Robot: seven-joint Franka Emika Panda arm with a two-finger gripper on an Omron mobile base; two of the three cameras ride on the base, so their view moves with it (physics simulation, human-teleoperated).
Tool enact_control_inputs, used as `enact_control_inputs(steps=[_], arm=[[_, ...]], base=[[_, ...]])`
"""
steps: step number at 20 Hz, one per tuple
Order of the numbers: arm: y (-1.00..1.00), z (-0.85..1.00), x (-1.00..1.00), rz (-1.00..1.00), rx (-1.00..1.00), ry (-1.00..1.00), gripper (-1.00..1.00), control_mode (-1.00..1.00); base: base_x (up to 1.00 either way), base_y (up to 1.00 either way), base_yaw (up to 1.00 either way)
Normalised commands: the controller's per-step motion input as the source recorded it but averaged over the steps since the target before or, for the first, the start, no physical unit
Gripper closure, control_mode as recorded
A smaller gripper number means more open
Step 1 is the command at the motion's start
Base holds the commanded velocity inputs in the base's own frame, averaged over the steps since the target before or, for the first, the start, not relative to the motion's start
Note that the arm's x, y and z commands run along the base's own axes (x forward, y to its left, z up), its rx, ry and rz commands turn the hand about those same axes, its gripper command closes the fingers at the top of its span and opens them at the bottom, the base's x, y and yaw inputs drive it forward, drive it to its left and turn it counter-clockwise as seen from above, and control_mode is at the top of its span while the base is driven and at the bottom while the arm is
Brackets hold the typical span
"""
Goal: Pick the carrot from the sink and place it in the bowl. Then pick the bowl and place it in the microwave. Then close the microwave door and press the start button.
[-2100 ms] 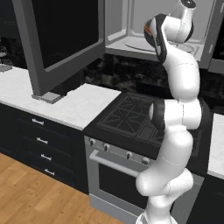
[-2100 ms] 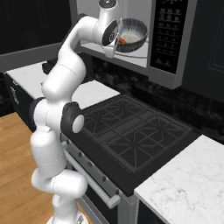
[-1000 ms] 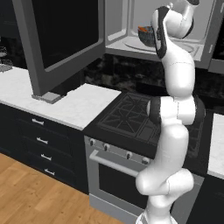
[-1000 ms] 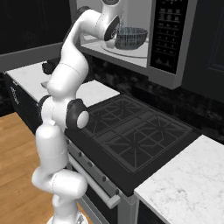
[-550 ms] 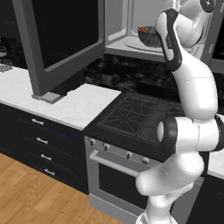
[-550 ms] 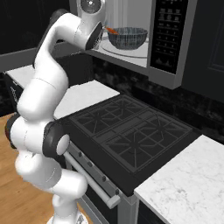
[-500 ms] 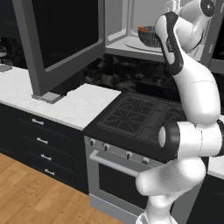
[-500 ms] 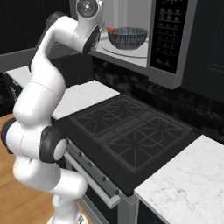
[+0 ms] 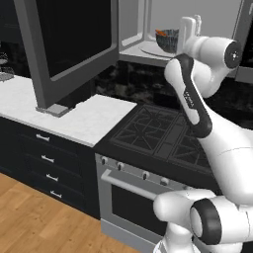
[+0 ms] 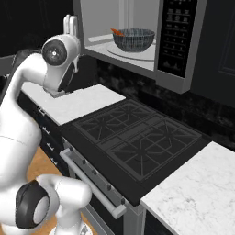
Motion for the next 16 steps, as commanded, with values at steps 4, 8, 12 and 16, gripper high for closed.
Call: enact_control_inputs(steps=[4, 8, 12, 16], arm=[[0.58, 0.0, -1.0, 0.03, -0.15, -0.11, -1.0, -1.0], [0.62, 0.0, -1.0, 0.0, -0.14, -0.07, -1.0, -1.0], [0.7, 0.06, -1.0, 0.0, -0.06, -0.02, -1.0, -1.0], [0.69, 0.04, -0.93, -0.05, 0.0, 0.0, -1.0, -1.0]], base=[[0.0, 0.0, 0.0], [0.0, 0.0, 0.0], [0.0, 0.0, 0.0], [0.0, 0.0, 0.0]])
